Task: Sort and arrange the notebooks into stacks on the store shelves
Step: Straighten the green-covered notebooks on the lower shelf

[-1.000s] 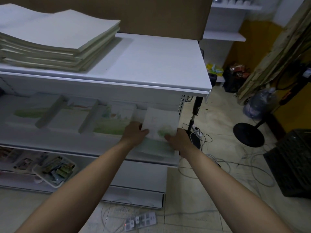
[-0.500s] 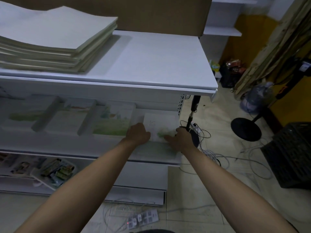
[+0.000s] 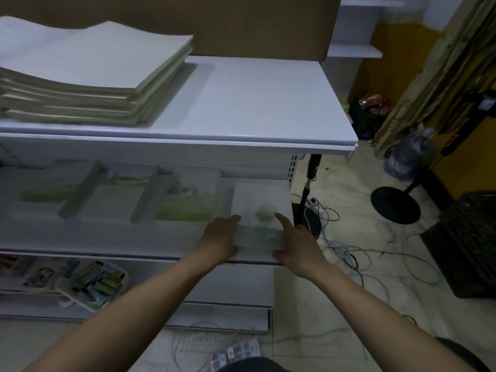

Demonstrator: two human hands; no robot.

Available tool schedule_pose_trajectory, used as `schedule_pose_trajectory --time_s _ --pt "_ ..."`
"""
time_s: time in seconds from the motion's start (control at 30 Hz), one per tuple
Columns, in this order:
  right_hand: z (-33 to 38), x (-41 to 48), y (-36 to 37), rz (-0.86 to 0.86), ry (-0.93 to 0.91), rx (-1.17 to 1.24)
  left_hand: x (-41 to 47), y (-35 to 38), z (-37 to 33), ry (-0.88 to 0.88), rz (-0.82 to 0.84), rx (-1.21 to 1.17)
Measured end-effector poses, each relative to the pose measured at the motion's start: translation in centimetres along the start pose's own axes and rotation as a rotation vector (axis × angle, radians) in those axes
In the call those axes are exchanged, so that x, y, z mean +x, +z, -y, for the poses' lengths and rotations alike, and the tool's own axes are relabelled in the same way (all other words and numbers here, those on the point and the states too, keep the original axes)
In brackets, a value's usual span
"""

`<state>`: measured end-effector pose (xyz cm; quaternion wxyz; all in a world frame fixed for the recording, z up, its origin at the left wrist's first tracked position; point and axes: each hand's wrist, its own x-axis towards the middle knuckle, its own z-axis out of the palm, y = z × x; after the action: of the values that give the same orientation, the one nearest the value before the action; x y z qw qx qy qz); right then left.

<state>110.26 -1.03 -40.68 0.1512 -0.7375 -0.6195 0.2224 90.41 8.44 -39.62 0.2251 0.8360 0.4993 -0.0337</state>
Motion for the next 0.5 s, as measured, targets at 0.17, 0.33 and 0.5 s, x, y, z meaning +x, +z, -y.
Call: schedule_pose_trajectory --time_s 0.17,0.33,0.5 --pt "0.2 2.0 -0.6 0.018 0.016 -0.062 1.2 -0.9 0.0 -0.016 -0.034 -0.105" --pt "-0.1 3.8 -0.7 -0.011 0.020 -0.125 2.6 -1.4 -0.3 -0.004 -0.078 -0.116" --pt "-0.4 5.2 -1.5 -0.040 -0.014 -0.219 3.6 -1.8 -0.4 0.019 -0.103 -0.129"
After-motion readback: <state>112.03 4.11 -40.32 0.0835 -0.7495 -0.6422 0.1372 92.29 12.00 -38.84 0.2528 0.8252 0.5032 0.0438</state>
